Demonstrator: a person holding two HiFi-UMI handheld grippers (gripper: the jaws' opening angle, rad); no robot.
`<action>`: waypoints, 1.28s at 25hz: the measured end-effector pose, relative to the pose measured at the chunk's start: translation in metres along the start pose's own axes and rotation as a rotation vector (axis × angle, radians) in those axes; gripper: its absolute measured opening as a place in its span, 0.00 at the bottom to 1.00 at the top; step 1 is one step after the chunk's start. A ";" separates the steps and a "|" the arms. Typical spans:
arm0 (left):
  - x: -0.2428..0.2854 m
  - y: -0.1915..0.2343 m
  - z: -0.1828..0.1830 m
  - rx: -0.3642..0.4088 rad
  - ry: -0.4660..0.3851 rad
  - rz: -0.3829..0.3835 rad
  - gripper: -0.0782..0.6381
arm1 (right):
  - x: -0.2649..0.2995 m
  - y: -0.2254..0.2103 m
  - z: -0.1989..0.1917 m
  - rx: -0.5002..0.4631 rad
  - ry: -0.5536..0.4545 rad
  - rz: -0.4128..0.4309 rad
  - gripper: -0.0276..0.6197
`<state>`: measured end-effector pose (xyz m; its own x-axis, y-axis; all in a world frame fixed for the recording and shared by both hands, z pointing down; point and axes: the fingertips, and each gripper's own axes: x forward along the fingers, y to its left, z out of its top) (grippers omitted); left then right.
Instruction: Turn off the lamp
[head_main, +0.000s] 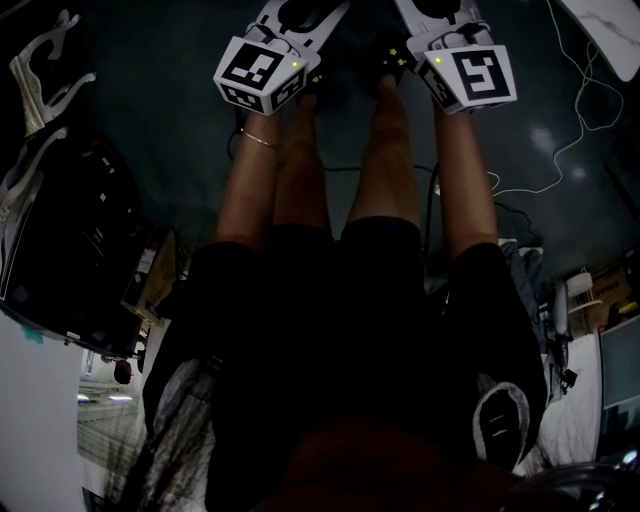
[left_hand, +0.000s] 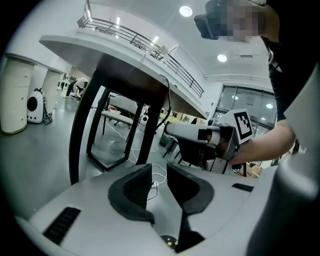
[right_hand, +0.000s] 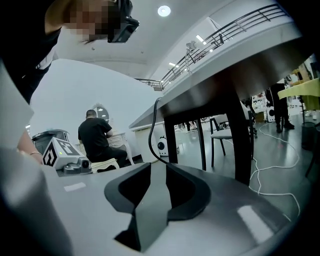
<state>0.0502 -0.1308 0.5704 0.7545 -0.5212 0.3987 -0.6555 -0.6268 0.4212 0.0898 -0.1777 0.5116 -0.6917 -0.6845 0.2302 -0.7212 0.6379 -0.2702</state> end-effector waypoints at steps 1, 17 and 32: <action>0.000 0.000 0.003 0.004 -0.003 0.006 0.22 | -0.001 -0.001 -0.002 0.009 0.007 -0.005 0.14; -0.005 -0.028 0.034 0.046 -0.038 -0.057 0.12 | -0.026 -0.003 -0.007 0.067 0.018 -0.061 0.05; -0.010 -0.056 0.077 0.111 0.014 -0.046 0.12 | -0.048 0.025 0.026 0.103 -0.015 -0.028 0.05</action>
<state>0.0814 -0.1349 0.4802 0.7828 -0.4824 0.3931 -0.6121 -0.7108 0.3465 0.1058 -0.1387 0.4693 -0.6699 -0.7074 0.2252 -0.7321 0.5792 -0.3585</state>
